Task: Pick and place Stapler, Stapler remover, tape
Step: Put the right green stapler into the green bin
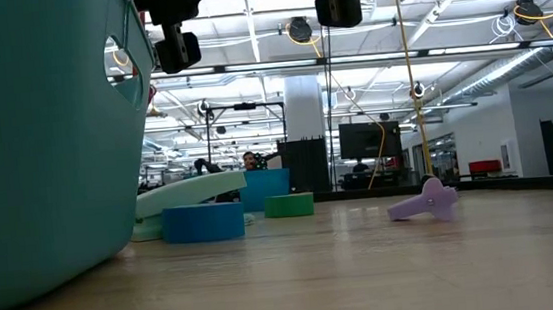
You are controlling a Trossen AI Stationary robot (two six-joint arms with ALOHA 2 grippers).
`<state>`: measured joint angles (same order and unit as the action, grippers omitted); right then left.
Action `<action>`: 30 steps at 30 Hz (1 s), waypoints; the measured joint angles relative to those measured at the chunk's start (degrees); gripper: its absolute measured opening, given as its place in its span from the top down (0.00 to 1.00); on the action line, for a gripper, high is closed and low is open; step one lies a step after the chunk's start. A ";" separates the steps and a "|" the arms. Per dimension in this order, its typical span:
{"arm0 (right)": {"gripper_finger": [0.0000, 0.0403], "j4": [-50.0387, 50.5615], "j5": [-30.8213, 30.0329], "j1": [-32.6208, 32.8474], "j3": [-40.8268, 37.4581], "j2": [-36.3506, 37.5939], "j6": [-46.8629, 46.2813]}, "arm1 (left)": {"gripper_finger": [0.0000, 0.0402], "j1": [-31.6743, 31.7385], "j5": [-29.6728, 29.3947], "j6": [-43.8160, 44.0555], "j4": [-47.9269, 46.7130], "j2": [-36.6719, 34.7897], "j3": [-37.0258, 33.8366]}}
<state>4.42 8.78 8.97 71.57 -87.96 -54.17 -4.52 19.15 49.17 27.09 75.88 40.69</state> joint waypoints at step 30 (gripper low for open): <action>0.68 -6.87 4.61 0.55 -0.02 -0.04 -0.24 | 0.89 -8.74 4.29 -0.26 -6.93 -2.95 0.02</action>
<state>-2.46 13.39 9.52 71.55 -88.01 -54.41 -13.27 23.44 48.90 20.16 72.93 40.71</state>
